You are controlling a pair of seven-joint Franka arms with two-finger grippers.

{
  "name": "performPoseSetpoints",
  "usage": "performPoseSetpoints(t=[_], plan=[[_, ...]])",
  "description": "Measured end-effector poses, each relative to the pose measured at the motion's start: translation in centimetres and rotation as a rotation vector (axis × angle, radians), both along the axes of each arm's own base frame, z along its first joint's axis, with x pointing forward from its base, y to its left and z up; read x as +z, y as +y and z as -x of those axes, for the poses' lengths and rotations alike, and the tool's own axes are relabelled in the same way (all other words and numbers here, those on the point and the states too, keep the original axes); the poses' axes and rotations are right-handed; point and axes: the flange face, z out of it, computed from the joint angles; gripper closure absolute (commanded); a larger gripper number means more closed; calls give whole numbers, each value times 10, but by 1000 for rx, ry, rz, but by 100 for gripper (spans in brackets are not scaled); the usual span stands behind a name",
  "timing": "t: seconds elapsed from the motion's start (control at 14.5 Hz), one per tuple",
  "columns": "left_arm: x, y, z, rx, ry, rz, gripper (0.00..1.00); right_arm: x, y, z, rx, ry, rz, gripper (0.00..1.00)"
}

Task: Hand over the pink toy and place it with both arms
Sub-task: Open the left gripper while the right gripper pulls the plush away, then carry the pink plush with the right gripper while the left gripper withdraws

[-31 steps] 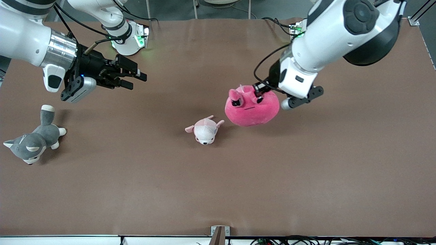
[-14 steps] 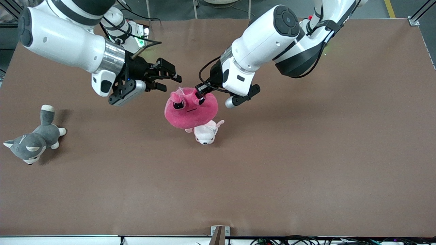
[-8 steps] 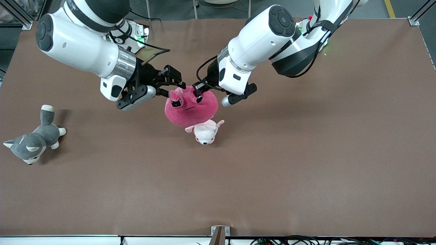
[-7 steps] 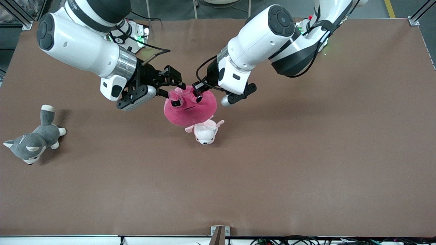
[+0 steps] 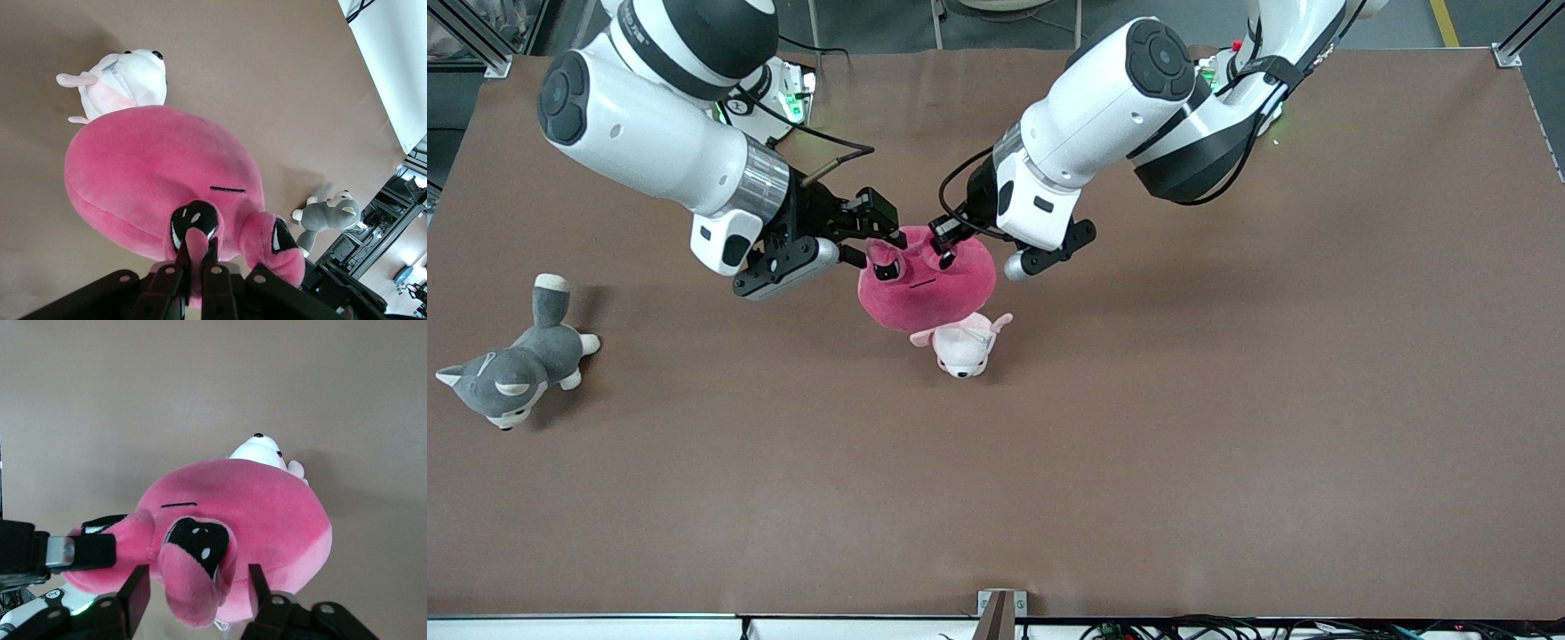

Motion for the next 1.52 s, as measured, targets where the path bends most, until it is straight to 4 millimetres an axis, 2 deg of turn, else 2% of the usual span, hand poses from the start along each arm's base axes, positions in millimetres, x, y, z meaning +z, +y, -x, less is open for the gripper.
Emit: performPoseSetpoints(t=[0.14,0.28,0.41,0.55,0.62,0.76,0.83,0.9,1.11,1.24,1.38,1.52], plan=[[0,0,-1,1,0,1,99,-4,1,-3,-6,-5,1,53],[1,0,-1,2,-1,2,99,-6,1,-4,-7,-5,3,74],[2,1,-2,3,-2,3,99,-5,1,-5,-8,-8,2,87],[2,1,-2,4,-2,4,93,-3,0,-5,-7,-14,5,94],[1,1,-3,4,-1,4,85,-3,0,-5,-7,-16,7,95],[-1,1,-4,4,2,3,53,-3,-1,-6,-9,-16,8,97],[-2,1,-4,5,3,3,18,-3,-2,-6,-9,-16,9,97],[-2,2,-5,7,3,3,1,-3,-2,-6,-10,-16,10,97],[-2,8,-11,20,1,1,0,-4,-7,-7,-11,-3,17,97],[-3,19,-22,19,-34,-20,0,2,-20,-12,-15,14,23,97],[-8,38,-39,-10,-117,-95,0,13,-53,-27,-64,9,22,96],[-18,65,-56,-86,-177,-196,0,15,-107,-47,-149,9,24,96]])
